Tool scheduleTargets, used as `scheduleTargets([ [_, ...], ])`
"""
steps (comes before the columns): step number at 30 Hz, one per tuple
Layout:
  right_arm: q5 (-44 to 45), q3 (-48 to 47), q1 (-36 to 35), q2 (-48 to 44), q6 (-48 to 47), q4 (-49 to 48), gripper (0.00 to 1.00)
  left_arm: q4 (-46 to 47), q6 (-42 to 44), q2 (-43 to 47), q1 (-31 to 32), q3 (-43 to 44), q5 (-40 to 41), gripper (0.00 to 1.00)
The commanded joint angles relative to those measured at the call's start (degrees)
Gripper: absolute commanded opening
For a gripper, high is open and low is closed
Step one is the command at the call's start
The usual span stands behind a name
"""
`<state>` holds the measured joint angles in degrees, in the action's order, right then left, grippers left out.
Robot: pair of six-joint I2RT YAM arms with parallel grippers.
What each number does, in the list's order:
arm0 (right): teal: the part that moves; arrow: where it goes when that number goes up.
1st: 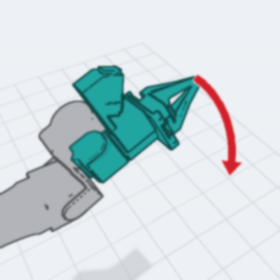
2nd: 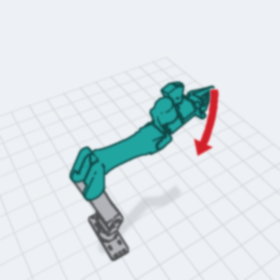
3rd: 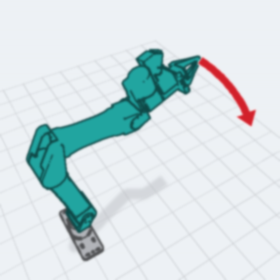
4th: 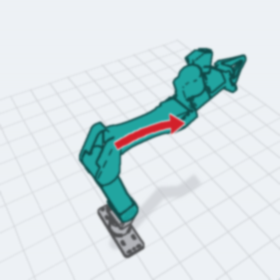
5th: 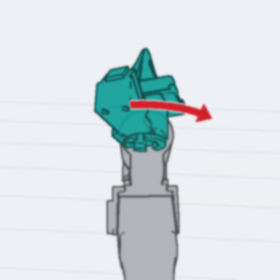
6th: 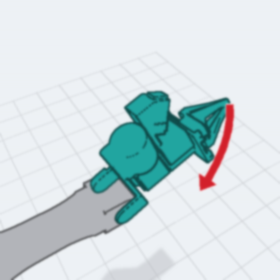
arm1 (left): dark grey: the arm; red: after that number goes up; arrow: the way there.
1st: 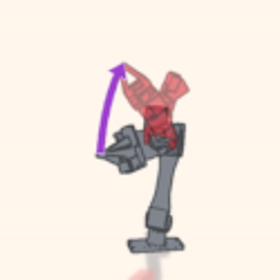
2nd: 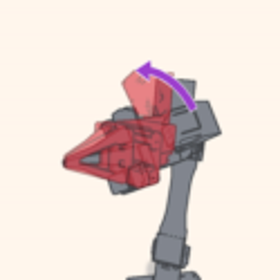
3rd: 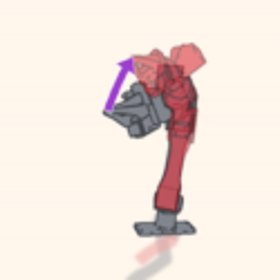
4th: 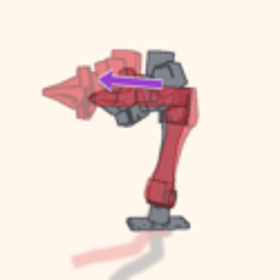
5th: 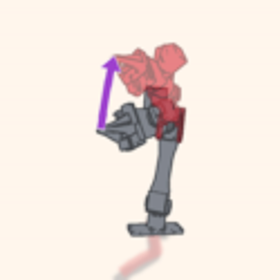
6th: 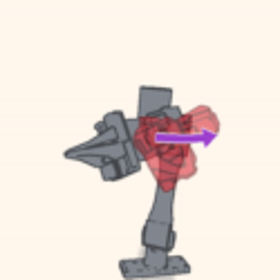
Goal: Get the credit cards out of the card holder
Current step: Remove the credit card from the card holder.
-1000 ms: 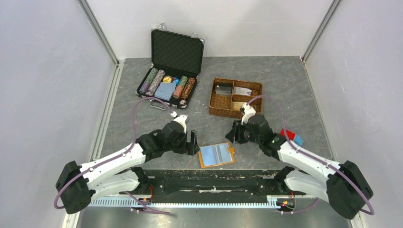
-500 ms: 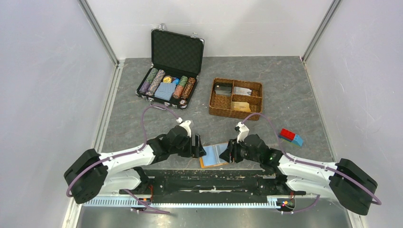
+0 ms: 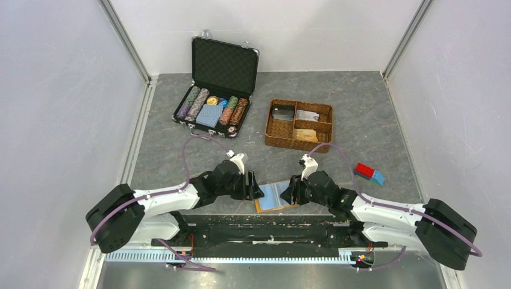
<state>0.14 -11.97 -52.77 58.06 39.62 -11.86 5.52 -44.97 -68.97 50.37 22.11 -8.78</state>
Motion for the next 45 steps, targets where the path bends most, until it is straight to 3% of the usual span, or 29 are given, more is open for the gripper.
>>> scheduleTargets([
  [1, 3.71, -1.84, -0.49, 0.34, 0.08, 2.13, 0.49, 3.86, -1.92, -0.66, 0.08, 0.04, -1.33, 0.71],
  [18, 6.47, -2.71, -0.49, -1.75, -0.51, 4.84, 0.49, 6.52, -1.96, -1.52, 0.08, -1.44, -2.89, 0.63],
  [27, 5.2, -1.64, -0.49, -1.02, 0.23, 3.12, 0.47, 7.54, -2.49, -2.09, 0.08, -2.31, -2.75, 0.71],
  [31, 4.44, -0.9, -0.51, -0.97, 0.88, 1.73, 0.46, 9.89, -3.26, -2.44, 0.01, -2.99, -3.98, 0.61],
  [35, 3.58, -0.3, -0.49, -1.21, 1.34, 0.29, 0.45, 11.89, -3.81, -2.76, 0.08, -3.47, -5.02, 0.43],
  [40, 2.61, 0.45, -0.51, -1.82, 1.73, -1.87, 0.45, 12.9, -3.86, -3.45, 0.04, -3.47, -5.93, 0.28],
  [45, 1.88, 1.09, -0.44, -2.53, 2.32, -3.29, 0.44, 13.35, -3.9, -3.81, 0.08, -3.56, -6.23, 0.19],
])
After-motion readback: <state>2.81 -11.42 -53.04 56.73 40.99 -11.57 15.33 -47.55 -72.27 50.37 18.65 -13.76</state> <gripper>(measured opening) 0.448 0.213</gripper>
